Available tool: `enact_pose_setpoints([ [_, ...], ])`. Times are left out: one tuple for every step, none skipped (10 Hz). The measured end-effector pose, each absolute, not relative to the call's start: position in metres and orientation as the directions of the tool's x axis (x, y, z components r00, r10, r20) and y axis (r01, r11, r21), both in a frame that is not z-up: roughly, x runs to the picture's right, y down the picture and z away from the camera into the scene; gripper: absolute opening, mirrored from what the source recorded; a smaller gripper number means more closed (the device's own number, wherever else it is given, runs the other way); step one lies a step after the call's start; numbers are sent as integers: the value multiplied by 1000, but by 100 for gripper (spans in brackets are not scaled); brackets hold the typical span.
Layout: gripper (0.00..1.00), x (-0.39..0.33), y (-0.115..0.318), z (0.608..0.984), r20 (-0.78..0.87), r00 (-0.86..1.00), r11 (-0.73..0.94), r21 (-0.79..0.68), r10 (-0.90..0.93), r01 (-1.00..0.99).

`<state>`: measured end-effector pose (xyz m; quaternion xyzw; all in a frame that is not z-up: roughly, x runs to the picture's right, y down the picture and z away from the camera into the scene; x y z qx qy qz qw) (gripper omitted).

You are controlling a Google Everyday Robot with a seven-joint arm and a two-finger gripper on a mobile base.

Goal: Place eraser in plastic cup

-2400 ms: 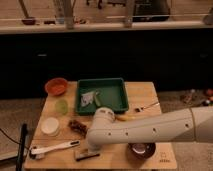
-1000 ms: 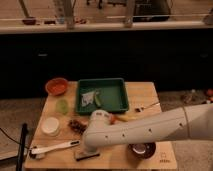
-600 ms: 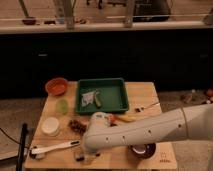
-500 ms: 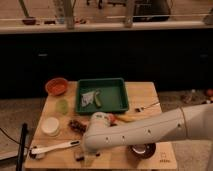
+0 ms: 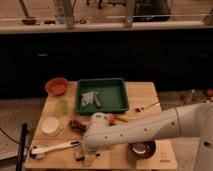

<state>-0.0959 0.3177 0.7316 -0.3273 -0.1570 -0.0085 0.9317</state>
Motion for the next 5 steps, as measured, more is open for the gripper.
enact_pose_setpoints([
  [80,-96,320,737,294,952,782,-612,90,115],
  [80,-97,321,739,293,952,781,-614,90,115],
  [80,-96,322,743,288,953,778,-619,93,111],
  [80,-94,323,745,282,955,775,-623,95,107],
  [78,-93,324,747,279,956,774,-624,93,107],
])
